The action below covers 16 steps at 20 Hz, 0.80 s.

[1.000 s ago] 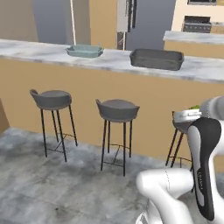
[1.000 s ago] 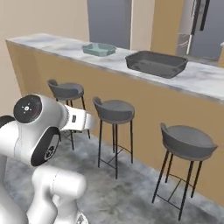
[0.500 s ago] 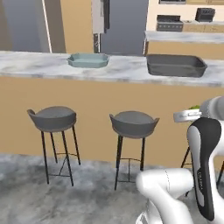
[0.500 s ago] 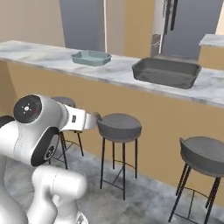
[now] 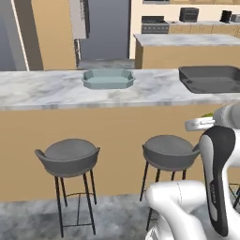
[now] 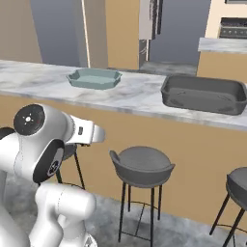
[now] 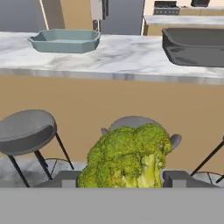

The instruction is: Place the cold items (broccoli and cucumber) from the fridge in one tupperware on the dining counter. Place the warm items (kebab skewer and hot dog) in the stove area in another tupperware.

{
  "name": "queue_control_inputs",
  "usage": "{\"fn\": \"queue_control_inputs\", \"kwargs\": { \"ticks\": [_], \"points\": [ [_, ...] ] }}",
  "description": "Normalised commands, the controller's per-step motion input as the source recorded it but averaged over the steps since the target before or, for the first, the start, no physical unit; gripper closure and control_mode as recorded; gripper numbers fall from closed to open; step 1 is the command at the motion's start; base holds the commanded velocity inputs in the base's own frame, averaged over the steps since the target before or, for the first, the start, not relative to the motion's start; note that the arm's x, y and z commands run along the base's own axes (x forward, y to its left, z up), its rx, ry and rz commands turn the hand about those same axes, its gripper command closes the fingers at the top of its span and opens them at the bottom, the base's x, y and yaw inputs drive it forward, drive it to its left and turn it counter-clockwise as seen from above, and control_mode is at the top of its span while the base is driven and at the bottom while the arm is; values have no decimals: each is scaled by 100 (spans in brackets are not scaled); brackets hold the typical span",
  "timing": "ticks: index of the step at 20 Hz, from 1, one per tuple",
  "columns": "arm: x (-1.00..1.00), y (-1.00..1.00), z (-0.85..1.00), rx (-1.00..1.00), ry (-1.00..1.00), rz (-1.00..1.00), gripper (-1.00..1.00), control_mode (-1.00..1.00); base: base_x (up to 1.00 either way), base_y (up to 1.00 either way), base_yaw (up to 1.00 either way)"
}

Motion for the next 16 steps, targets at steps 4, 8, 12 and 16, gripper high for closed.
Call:
{"fn": "queue_control_inputs", "kwargs": {
  "ticks": [4,8,12,16],
  "points": [
    [0,0,0,0,0,0,100,100,67,31,-26],
    [0,0,0,0,0,0,100,100,66,4,-16],
    [0,0,0,0,0,0,100,100,65,9,-13],
    [0,0,0,0,0,0,100,100,54,54,-13]
  ]
}}
